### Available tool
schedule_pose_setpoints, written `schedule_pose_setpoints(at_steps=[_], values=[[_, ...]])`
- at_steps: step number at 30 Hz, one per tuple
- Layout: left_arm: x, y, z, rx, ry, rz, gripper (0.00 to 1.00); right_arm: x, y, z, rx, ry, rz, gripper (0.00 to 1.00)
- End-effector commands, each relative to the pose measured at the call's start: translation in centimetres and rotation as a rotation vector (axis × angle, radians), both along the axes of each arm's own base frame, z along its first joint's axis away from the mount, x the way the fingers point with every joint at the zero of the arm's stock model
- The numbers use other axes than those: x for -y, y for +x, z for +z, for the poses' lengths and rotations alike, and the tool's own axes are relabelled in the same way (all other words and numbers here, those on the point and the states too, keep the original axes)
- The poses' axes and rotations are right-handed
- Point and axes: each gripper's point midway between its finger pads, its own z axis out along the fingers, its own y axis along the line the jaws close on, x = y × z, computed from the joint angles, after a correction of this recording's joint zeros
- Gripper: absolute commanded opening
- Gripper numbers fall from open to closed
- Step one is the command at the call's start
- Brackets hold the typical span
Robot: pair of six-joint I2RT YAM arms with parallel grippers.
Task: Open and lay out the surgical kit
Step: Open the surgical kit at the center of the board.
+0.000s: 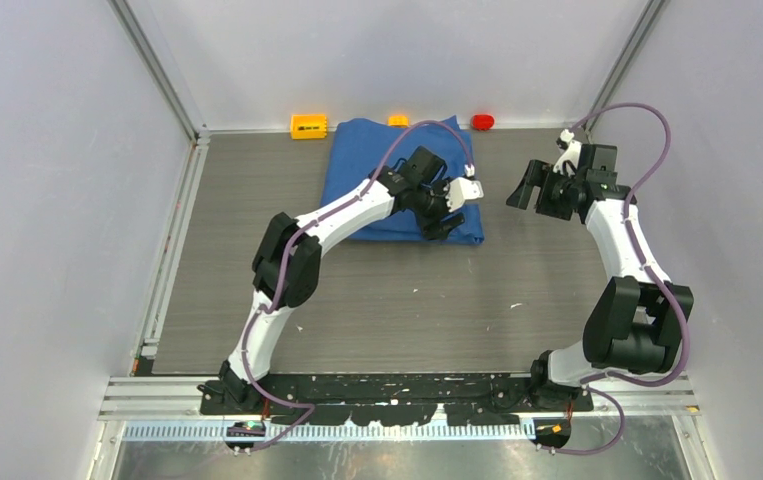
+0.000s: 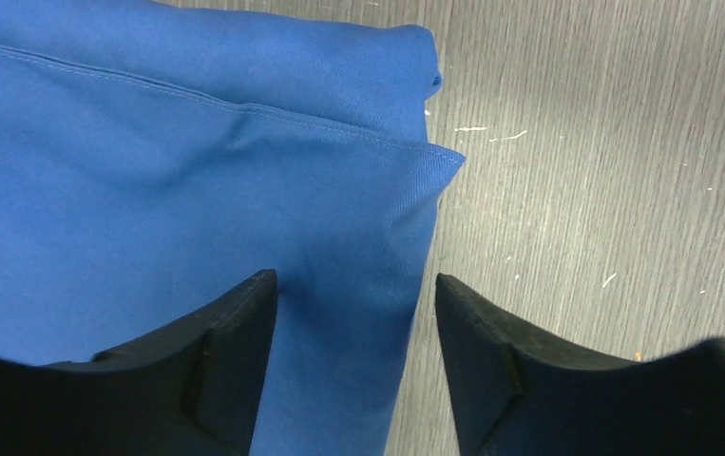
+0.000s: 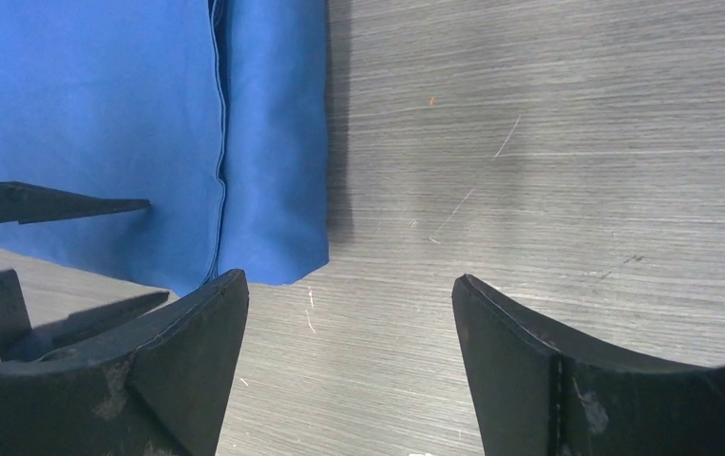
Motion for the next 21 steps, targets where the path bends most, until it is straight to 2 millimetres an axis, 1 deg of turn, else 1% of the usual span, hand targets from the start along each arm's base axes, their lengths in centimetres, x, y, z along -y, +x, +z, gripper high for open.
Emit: schedule_pose_setpoints(at_steps=[1, 5, 7, 10, 11, 12, 13, 14, 15, 16, 18, 20, 21], values=[[0.6, 0.1, 2.7, 0.015, -0.051, -0.006, 0.58, -0.3, -0.1, 1.2, 0.054, -0.004, 0.024, 0.83], [0.5, -0.4, 2.8, -0.001, -0.053, -0.016, 0.42, -0.3, 0.1, 1.0, 0.045, 0.003, 0.025, 0.83], [0.4, -0.6, 2.7, -0.011, -0.049, -0.017, 0.28, -0.3, 0.1, 0.7, 0.037, 0.006, 0.026, 0.82], [0.1, -0.3, 2.9, -0.012, -0.038, 0.004, 0.02, -0.4, 0.1, 0.3, 0.019, 0.012, 0.030, 0.82], [-0.1, 0.0, 3.3, -0.008, -0.037, 0.027, 0.00, -0.4, 0.1, 0.1, 0.013, 0.013, 0.031, 0.82], [-0.4, 0.4, 3.9, -0.004, -0.044, 0.055, 0.00, -0.4, 0.0, 0.1, 0.009, 0.013, 0.033, 0.82], [-0.9, 1.0, 4.8, 0.002, -0.060, 0.095, 0.00, -0.4, 0.1, 0.1, 0.010, 0.012, 0.035, 0.82], [-1.6, 1.8, 6.2, 0.010, -0.081, 0.141, 0.00, -0.4, 0.1, 0.2, 0.012, 0.011, 0.036, 0.82], [-2.4, 2.5, 7.4, 0.010, -0.104, 0.190, 0.00, -0.4, 0.2, 0.4, 0.017, 0.011, 0.038, 0.82], [-3.7, 3.5, 8.6, 0.008, -0.125, 0.252, 0.00, -0.4, 0.2, 0.5, 0.021, 0.008, 0.038, 0.82], [-7.0, 5.4, 11.1, 0.001, -0.170, 0.385, 0.00, -0.4, 0.3, 1.0, 0.034, 0.007, 0.045, 0.82], [-11.5, 7.1, 13.0, -0.016, -0.215, 0.534, 0.00, -0.6, 0.4, 1.5, 0.051, 0.002, 0.057, 0.82], [-15.3, 8.5, 14.1, -0.017, -0.245, 0.637, 0.00, -0.6, 0.4, 1.8, 0.061, 0.001, 0.063, 0.82]])
